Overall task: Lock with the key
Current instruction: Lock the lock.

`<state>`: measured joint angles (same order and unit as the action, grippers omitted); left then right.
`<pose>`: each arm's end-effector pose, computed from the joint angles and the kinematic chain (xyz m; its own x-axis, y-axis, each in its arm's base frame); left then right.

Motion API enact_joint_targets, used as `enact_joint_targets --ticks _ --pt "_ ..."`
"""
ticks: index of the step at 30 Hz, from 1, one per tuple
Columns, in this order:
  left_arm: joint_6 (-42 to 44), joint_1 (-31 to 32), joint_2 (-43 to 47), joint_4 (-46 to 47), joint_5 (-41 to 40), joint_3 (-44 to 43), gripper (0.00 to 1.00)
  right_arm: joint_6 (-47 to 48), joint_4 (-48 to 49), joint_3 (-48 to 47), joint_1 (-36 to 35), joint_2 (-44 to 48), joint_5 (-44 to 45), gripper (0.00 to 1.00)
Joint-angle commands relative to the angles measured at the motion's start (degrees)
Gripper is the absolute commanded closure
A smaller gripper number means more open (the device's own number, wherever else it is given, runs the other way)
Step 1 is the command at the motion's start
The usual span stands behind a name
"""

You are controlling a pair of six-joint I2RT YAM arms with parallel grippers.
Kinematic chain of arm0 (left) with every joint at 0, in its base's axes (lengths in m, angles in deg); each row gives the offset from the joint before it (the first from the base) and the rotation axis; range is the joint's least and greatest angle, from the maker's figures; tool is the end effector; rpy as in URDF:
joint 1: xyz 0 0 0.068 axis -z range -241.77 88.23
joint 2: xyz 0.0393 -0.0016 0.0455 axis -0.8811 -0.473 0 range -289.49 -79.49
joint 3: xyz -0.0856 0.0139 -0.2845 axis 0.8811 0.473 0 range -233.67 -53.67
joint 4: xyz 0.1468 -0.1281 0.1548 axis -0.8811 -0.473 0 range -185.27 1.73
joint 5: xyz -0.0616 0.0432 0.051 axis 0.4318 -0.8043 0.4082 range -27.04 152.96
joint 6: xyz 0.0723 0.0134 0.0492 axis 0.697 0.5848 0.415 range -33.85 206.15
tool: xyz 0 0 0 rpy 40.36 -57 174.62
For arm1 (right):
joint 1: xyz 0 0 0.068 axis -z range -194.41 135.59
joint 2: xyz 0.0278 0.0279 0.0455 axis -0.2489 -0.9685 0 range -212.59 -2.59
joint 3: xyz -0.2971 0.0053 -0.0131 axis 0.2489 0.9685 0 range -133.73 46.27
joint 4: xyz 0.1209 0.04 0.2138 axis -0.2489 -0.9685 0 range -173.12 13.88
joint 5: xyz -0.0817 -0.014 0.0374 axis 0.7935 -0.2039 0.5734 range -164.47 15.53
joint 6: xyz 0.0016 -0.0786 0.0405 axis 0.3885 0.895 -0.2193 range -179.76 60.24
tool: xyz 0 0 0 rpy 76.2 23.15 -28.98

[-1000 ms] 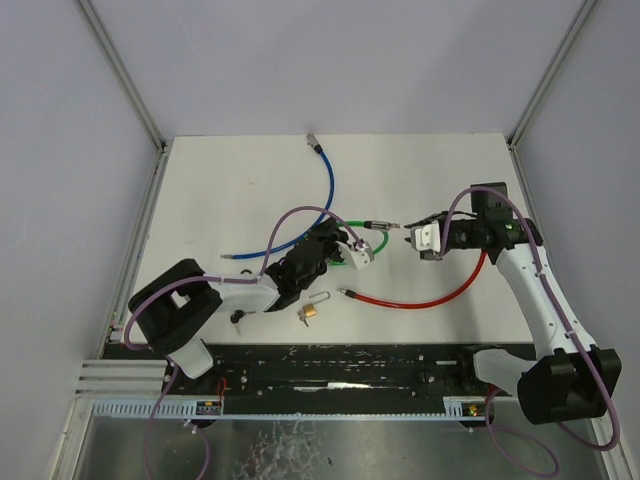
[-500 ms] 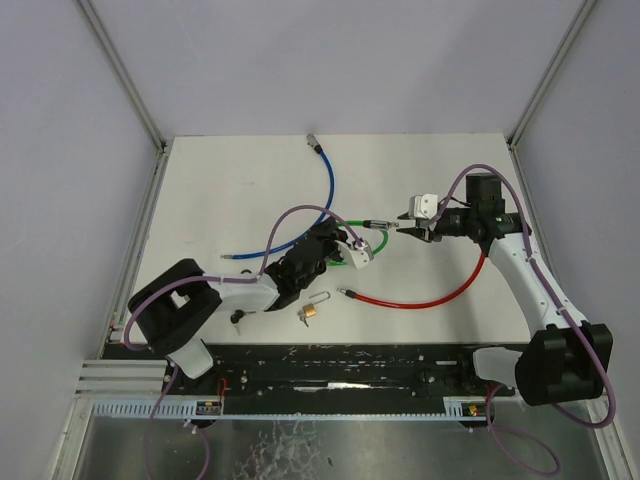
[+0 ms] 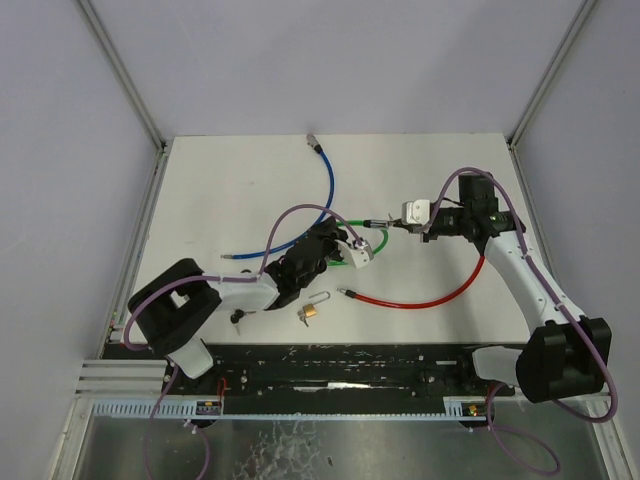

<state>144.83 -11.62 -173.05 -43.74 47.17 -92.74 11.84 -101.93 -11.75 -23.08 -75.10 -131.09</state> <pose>0.2526 -0.2693 0.2228 0.4268 0.7716 -0.4718 0.3894 0.3140 0.8659 0.2487 0.1044 0.3138 0.4743 -0.4558 -0.7532 -0.8316 0.0490 -0.5533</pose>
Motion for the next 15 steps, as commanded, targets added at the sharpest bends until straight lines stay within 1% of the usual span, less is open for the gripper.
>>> enact_joint_targets --ticks 1,4,5,7,10,14,15 --pt "-2.04 -0.05 -0.60 -9.12 2.69 0.24 1.00 1.77 1.10 -3.05 -1.16 1.73 0.15 1.00" --pt "-2.73 -0.01 -0.42 -9.35 3.37 0.16 1.00 -9.35 2.24 -5.98 -1.18 -0.22 -0.67 1.00" --pt "-3.16 -0.05 -0.28 -9.52 3.80 0.14 1.00 -10.30 0.97 -6.97 -1.20 -0.98 -0.57 1.00" --pt "-3.66 -0.05 -0.08 -9.76 4.80 0.13 1.00 -8.17 -0.66 -6.42 -1.25 -1.60 1.21 1.00" --pt "-4.35 -0.05 0.06 -9.69 5.82 -0.02 1.00 0.43 -1.21 -3.21 -1.19 -0.22 4.98 1.00" --pt "-4.25 0.14 -0.72 -7.77 5.15 0.17 1.00 16.22 -2.82 1.73 -1.18 2.24 6.89 1.00" --pt "-4.27 0.39 -0.92 -6.79 4.71 0.50 1.00 21.63 -3.49 2.71 -1.26 2.62 7.02 1.00"
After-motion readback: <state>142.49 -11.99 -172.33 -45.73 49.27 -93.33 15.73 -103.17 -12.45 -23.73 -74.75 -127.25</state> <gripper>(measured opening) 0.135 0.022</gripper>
